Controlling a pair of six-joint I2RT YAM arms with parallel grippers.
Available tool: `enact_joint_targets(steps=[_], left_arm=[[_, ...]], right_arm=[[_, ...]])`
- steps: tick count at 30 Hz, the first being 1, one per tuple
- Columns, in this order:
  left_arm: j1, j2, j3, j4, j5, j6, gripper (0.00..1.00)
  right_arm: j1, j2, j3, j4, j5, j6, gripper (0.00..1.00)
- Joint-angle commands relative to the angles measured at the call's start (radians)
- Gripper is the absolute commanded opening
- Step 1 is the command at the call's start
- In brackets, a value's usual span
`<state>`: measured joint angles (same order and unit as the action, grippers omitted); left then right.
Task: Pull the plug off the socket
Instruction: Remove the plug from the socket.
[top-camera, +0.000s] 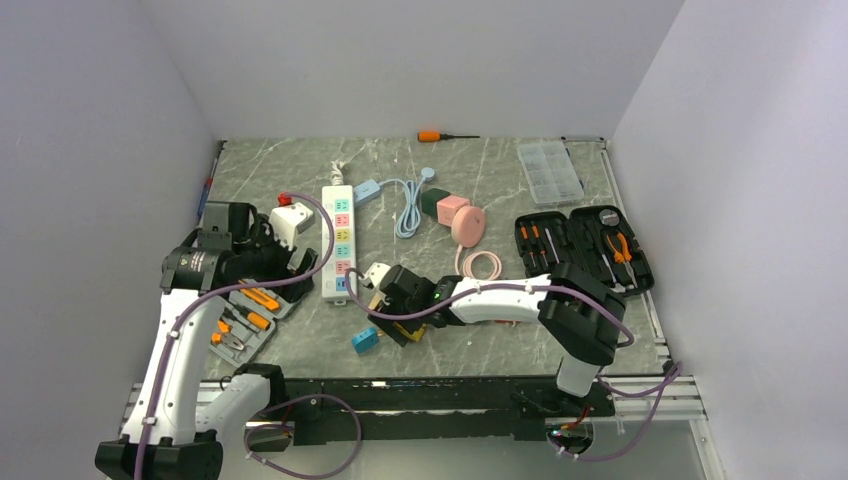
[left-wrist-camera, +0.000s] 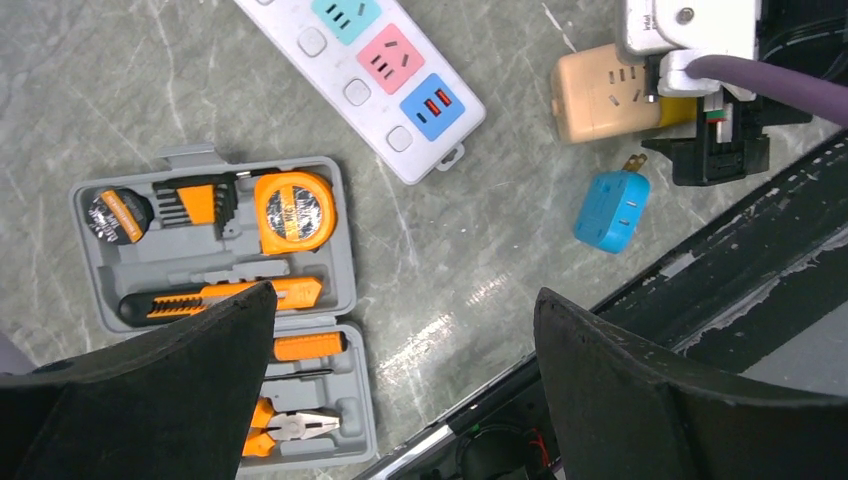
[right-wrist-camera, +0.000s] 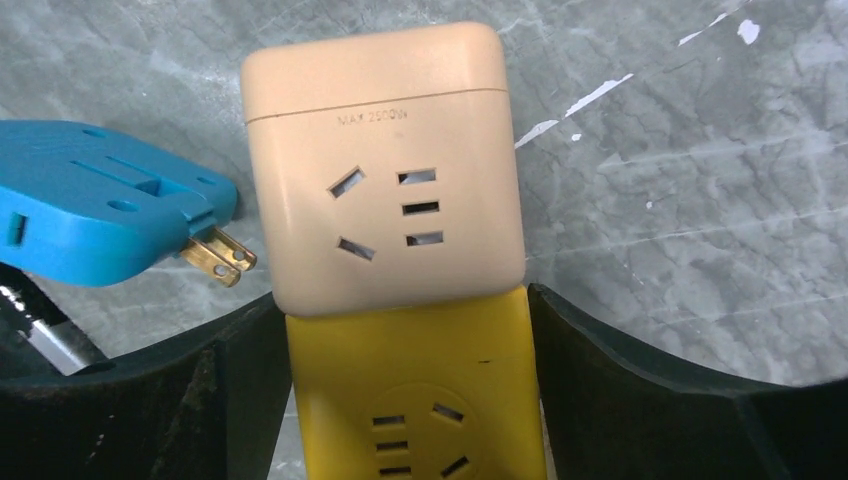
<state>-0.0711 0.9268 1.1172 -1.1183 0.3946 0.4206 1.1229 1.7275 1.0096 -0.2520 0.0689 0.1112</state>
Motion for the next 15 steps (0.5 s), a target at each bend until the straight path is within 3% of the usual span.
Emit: enact_joint_targets(steps=[1,3,8,10,11,12,15], left_arm=[[0.005,-0.028,0.039,0.038,-0.065,-0.03,1.0],[0.005,-0.048,0.031,0.058,-0.074,-0.029,0.99],[0.005,-0.045,0.049,0.043,-0.036,-0.012,0.99],[0.004,-0.044,0.057,0.03,-0.013,0.009,0.99],[0.005,-0.05,0.057,0.029,-0.002,0.027,0.99],[0.004,-0.063,0.051,0.032,0.014,0.044,0.99],[0.005,-0.119,0.032,0.048,0.073,0.114,0.99]], right_arm=[[0.005,0.008,-0.046,0.075,0.015,0.002,0.79],[0.004,-0.002,-0.068,0.09,0.018,0.004,0.76],[0.005,-0.027,-0.088,0.102,0.023,0.009,0.49],[0.005,-0.048,-0.081,0.1,0.043,0.01,0.28],[0.005,-0.062,-0.074,0.095,0.06,0.009,0.06],[0.003,-0.075,-0.063,0.085,0.08,0.011,0.0],[0.004,-0.124,-0.028,0.055,0.125,0.002,0.0]])
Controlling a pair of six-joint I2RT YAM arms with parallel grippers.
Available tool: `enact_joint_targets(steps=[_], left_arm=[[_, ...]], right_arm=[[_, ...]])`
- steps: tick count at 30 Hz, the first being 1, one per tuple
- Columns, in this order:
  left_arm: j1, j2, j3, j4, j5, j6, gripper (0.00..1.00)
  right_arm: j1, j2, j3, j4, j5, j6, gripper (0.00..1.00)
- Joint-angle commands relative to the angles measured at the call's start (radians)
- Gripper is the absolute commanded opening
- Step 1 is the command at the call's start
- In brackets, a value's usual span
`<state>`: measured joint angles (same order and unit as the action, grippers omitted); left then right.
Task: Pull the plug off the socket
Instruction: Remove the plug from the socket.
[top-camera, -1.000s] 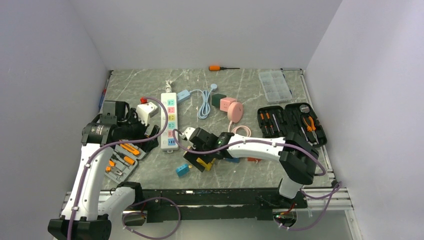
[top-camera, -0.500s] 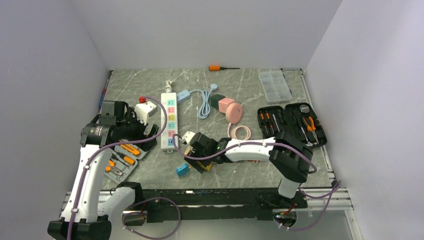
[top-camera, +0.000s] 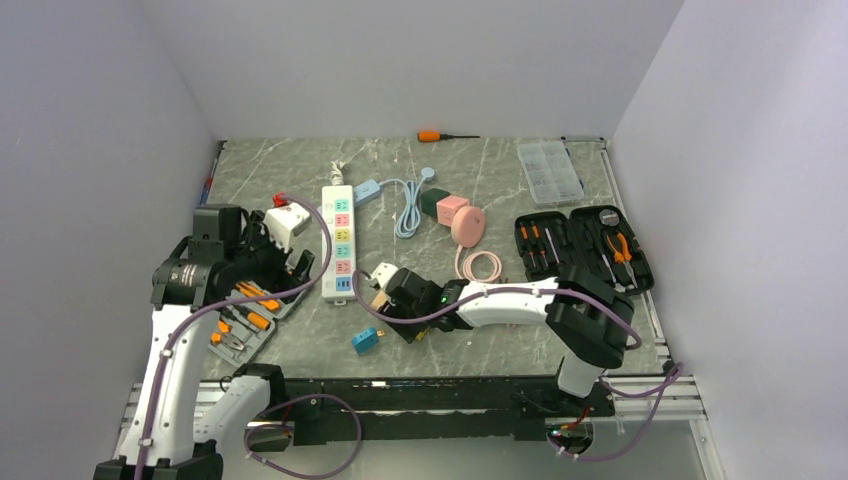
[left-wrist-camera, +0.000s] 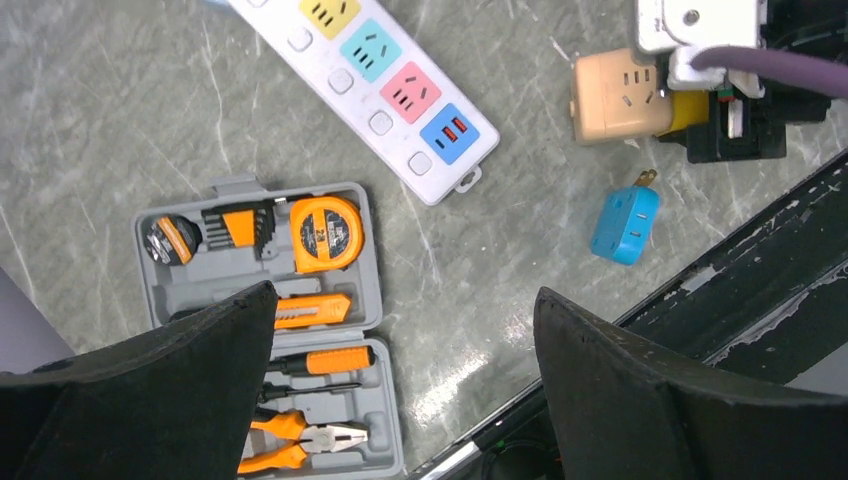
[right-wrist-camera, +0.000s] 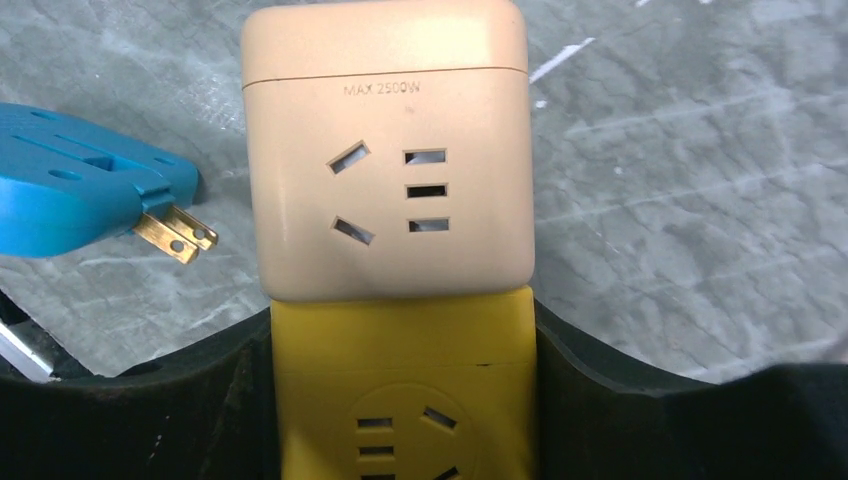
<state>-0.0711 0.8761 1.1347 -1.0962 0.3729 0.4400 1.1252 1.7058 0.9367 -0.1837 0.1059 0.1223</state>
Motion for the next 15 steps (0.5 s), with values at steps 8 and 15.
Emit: enact_joint_targets(steps=[8,15], left_arm=[[0.004,-0.098,0.096,-0.09,0.184,0.337,0.99],[0.004,-0.301,-0.04,0.09,0.334,0.573,0.99]], right_arm=[[-0.01,-0.275,0.108,-0.047,0.144,0.142,0.0],[-0.018,-0.334,0.207,-0.148,0.076,0.171,0.0]])
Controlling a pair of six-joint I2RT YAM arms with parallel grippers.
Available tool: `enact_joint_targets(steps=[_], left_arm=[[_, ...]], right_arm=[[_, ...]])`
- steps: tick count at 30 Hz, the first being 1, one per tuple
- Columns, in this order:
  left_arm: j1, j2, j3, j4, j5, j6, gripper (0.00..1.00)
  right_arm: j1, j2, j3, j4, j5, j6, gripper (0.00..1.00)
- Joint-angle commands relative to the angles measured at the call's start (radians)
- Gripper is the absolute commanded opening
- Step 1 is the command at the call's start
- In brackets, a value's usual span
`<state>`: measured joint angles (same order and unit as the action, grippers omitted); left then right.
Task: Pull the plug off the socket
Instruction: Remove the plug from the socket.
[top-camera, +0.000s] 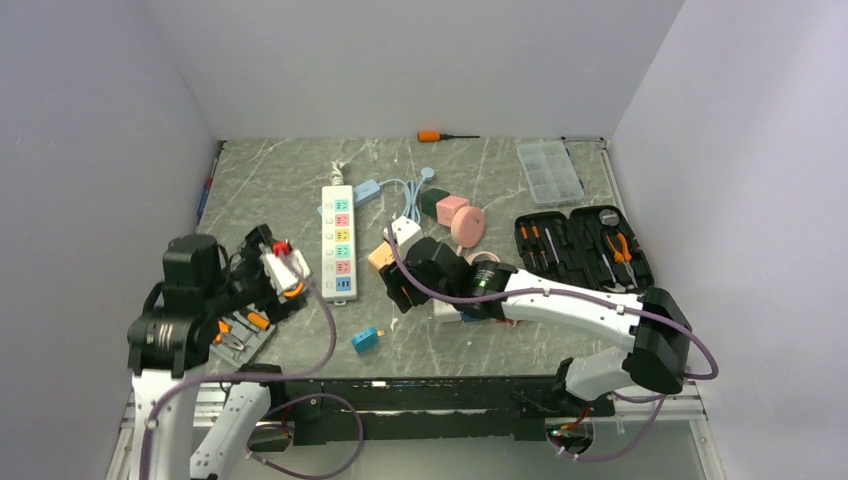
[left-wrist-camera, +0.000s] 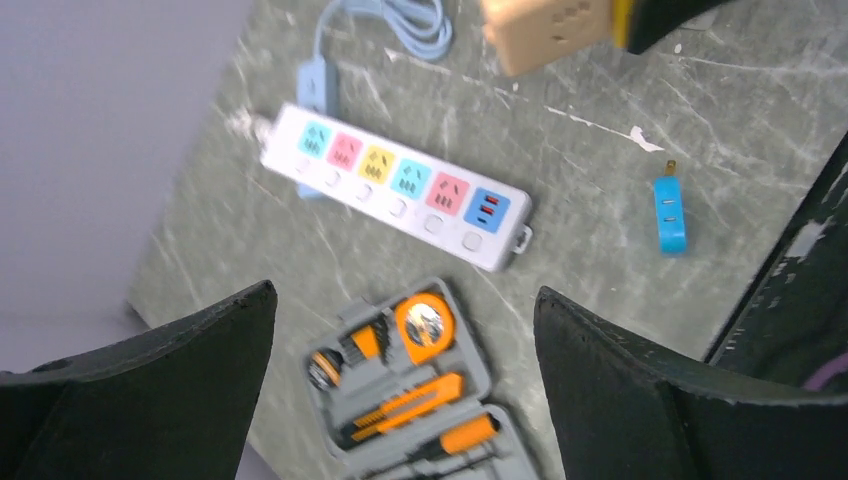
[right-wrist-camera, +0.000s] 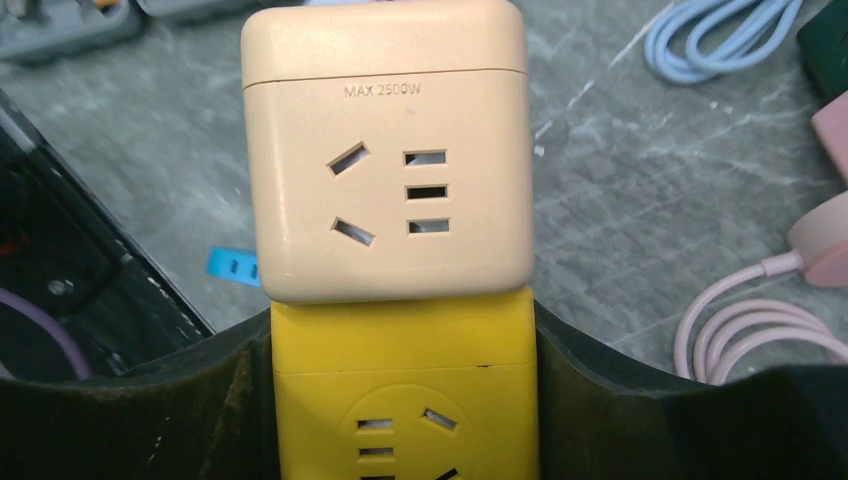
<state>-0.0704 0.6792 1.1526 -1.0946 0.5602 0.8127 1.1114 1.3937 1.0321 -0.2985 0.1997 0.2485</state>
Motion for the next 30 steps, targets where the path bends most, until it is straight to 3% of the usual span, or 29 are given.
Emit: enact_joint_targets(steps=[1,11,25,30], left_arm=[[0.003,-0.128,-0.086,0.103,0.175,0.235,0.99],[0.003,-0.251,-0.183,0.116,0.405,0.566,0.99],[0.003,-0.364,-0.362,0.105,0.478,1.251,0.99],[0.003,-0.352,-0.369,0.149,0.496,1.271,0.99]], right_arm=[[-0.006,-0.023,0.127,-0.052,-0.029,0.048,0.0],[-0.091,-0.115,0.131,-0.041,-0.383,0.098,0.0],[-0.094,-0.045,0.224,-0.041,-0.606,0.104,0.0],[-0.086,-0.011,0.272,-0.062,-0.616,0.102,0.0]])
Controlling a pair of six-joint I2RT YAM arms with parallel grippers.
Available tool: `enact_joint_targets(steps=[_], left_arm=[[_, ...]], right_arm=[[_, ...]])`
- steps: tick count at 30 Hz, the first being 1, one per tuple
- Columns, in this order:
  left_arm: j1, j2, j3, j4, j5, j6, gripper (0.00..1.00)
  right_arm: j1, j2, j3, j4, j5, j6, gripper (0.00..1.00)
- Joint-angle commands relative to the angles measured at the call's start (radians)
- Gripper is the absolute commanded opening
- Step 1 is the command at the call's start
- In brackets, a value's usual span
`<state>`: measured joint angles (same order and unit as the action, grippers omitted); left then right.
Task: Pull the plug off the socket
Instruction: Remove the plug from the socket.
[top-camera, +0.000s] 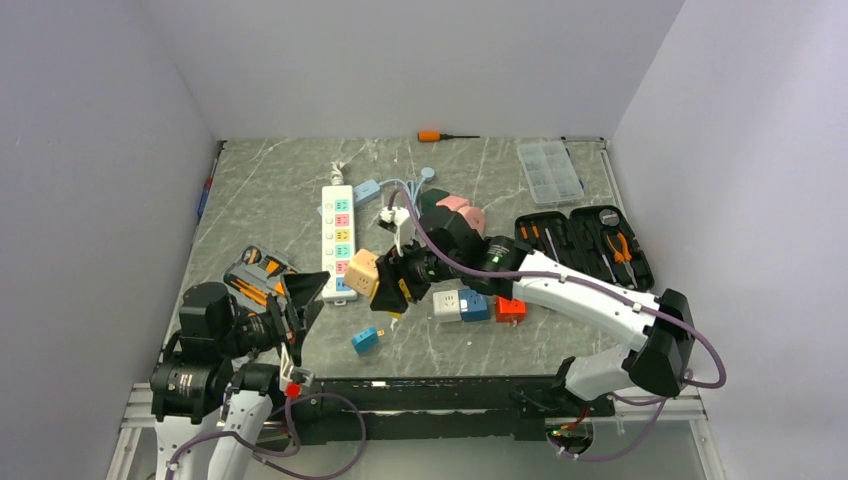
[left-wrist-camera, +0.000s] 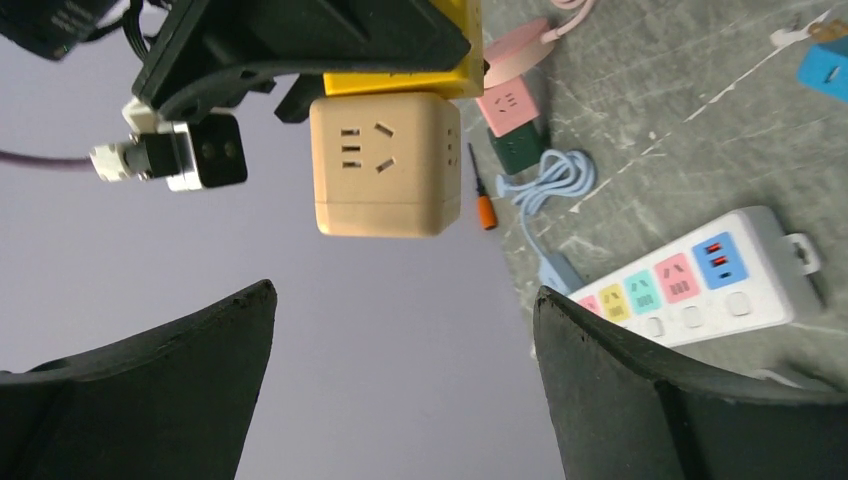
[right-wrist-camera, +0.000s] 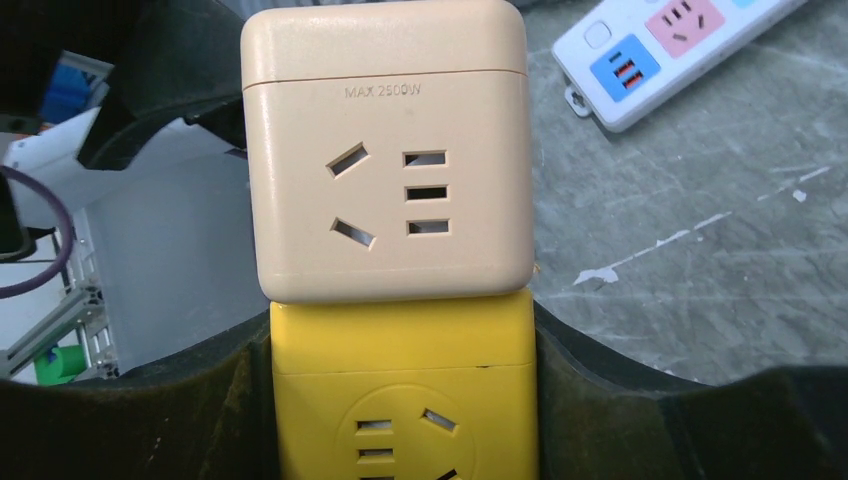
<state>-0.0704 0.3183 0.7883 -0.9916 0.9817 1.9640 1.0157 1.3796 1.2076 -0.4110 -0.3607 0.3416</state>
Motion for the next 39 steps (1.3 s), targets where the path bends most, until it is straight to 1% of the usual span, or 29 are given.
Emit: enact_joint_targets(steps=[1,5,8,13,20,23,29,33,34,35,36,37,38,39], left_arm=[[0.003,0.008,-0.01,0.056,0.077,0.121,0.99],[0.003,0.03,-0.002,0.048,0.086,0.129,0.99],[0.003,0.046,0.006,0.07,0.084,0.091,0.99],[0.003,0.098,0.048,-0.017,0.064,0.144,0.99],[0.001,0.13,0.048,-0.035,0.062,0.176,0.99],[0.0,0.151,0.055,-0.052,0.043,0.202,0.94],[-0.004,0.17,0.05,0.003,0.042,0.172,0.74],[-0.01,0.153,0.036,-0.036,0.049,0.226,0.57],[-0.012,0.149,0.031,-0.046,0.048,0.241,0.51],[-0.014,0.141,0.025,-0.051,0.046,0.254,0.42],[-0.016,0.137,0.019,-0.051,0.047,0.256,0.2],[-0.016,0.128,0.011,-0.041,0.047,0.253,0.07],[-0.016,0.118,0.002,-0.024,0.045,0.242,0.0],[-0.016,0.107,-0.009,-0.003,0.043,0.228,0.0]], right_arm=[[0.014,0.018,0.108,0.047,-0.058,0.007,0.0],[0.037,0.065,0.155,0.04,-0.059,0.005,0.0],[0.052,0.095,0.188,0.04,-0.052,0.003,0.0],[0.085,0.145,0.251,0.019,-0.022,-0.013,0.0],[0.134,0.221,0.357,-0.01,-0.002,-0.026,0.0],[0.15,0.245,0.38,-0.012,-0.002,-0.027,0.0],[0.164,0.263,0.372,-0.014,-0.007,-0.03,0.0],[0.165,0.27,0.356,-0.006,-0.001,-0.028,0.0],[0.165,0.273,0.356,-0.002,-0.001,-0.027,0.0],[0.167,0.274,0.355,0.003,-0.002,-0.027,0.0],[0.164,0.277,0.354,0.008,-0.003,-0.027,0.0],[0.164,0.276,0.352,0.013,-0.003,-0.027,0.0],[0.164,0.277,0.351,0.017,-0.004,-0.026,0.0],[0.164,0.277,0.347,0.02,-0.002,-0.027,0.0]])
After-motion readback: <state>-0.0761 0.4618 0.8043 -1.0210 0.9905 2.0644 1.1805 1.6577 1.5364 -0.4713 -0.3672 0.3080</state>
